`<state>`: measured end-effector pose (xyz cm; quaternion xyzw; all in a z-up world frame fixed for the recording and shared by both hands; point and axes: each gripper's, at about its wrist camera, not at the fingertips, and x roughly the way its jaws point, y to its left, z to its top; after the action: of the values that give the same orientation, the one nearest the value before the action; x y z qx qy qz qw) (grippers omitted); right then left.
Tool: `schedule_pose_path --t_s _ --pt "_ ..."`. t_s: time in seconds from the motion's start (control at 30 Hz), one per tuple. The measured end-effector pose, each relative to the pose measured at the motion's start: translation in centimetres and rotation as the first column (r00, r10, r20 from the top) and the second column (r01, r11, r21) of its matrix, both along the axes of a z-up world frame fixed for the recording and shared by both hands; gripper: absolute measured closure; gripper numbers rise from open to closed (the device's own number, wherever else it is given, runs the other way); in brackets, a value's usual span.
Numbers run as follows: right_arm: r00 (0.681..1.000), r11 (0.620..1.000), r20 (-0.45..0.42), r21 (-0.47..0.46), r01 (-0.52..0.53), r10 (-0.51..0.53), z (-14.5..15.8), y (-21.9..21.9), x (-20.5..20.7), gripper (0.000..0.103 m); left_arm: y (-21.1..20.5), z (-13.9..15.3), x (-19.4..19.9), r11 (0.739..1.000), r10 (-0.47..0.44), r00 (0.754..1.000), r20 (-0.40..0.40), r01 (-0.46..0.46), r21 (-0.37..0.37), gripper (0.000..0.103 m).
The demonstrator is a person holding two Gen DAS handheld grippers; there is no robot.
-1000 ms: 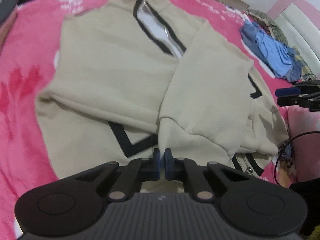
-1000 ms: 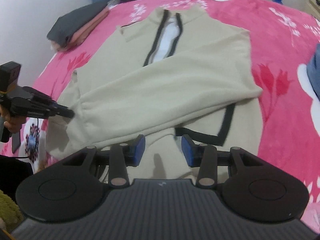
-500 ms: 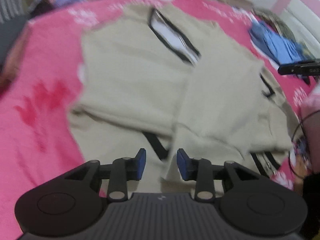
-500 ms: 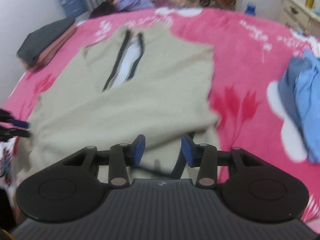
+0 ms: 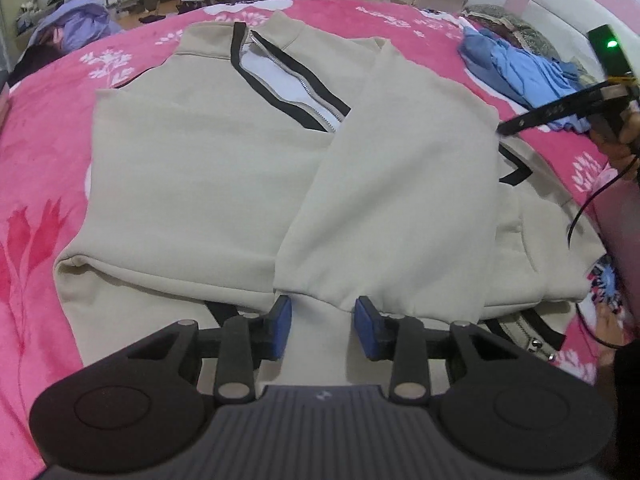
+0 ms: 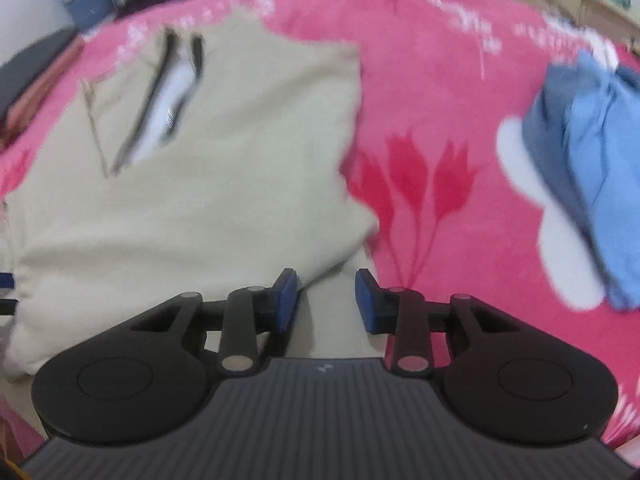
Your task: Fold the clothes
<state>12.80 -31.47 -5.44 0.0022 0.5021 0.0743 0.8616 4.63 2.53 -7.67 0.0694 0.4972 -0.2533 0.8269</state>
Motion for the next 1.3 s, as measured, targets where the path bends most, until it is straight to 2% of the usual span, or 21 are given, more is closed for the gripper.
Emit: schedule_pose_path --t_s 0.1,0.2,0.3,0.4,0.43,0.53,0.7,0.9,1.0,1.17,1.23,1.3 --pt "0.998 0.998 0.061 0.056 -0.025 0.022 2.8 0.6 -0.3 0.072 0.9 1.2 -0.1 1.0 0.012 1.0 0.023 -0.012 -0.009 0.065" --pt "0.992 0.993 0.098 0.079 -0.084 0.076 3.4 2.2 -0.2 0.071 1.2 1.5 -0.4 1.0 -0.003 0.999 0.046 0.003 -0.01 0.063" --pt "0.991 0.989 0.043 0.067 -0.131 0.128 0.7 3.4 0.2 0.071 0.4 0.0 -0.5 0.998 -0.038 0.999 0.032 0.036 0.041 0.063" --pt "0.988 0.994 -0.116 0.034 -0.102 0.105 -3.0 2.9 -0.2 0.073 0.2 -1.0 -1.3 0.996 -0.055 0.997 0.049 0.052 0.069 0.061" --pt "0.987 0.996 -0.128 0.03 -0.089 0.092 -3.2 2.5 -0.6 0.073 0.2 -1.0 -1.5 0.996 -0.057 0.997 0.058 0.053 0.072 0.061" --pt "0.992 0.996 -0.094 0.045 -0.081 0.085 -1.0 1.9 -1.1 0.072 1.0 0.2 -1.5 0.996 -0.058 0.996 0.064 0.053 0.073 0.061" --pt "0.989 0.985 0.031 0.096 -0.145 0.143 3.3 2.8 -1.0 0.071 2.4 2.6 -0.9 0.995 -0.062 0.987 0.151 0.05 0.081 0.06" --pt "0.972 0.956 0.084 0.18 -0.23 0.218 4.6 5.8 1.9 0.071 3.8 2.5 3.7 0.997 0.062 0.986 0.152 -0.067 0.031 0.06" --pt "0.959 0.945 0.092 0.167 -0.281 0.268 3.9 7.7 4.2 0.071 4.6 1.6 6.2 0.989 0.141 0.979 0.146 -0.144 0.015 0.06" --pt "0.974 0.972 0.055 0.078 -0.223 0.219 1.0 8.7 7.2 0.071 6.8 -1.2 9.2 0.954 0.277 0.949 0.152 -0.291 0.078 0.061" --pt "0.981 0.978 0.013 0.077 -0.194 0.194 -1.2 8.3 8.4 0.071 7.9 -2.2 9.6 0.953 0.29 0.948 0.129 -0.298 0.054 0.06" --pt "0.983 0.982 -0.056 0.085 -0.171 0.176 -4.3 7.9 9.4 0.071 8.2 -2.8 9.3 0.958 0.276 0.949 0.15 -0.284 0.037 0.06"
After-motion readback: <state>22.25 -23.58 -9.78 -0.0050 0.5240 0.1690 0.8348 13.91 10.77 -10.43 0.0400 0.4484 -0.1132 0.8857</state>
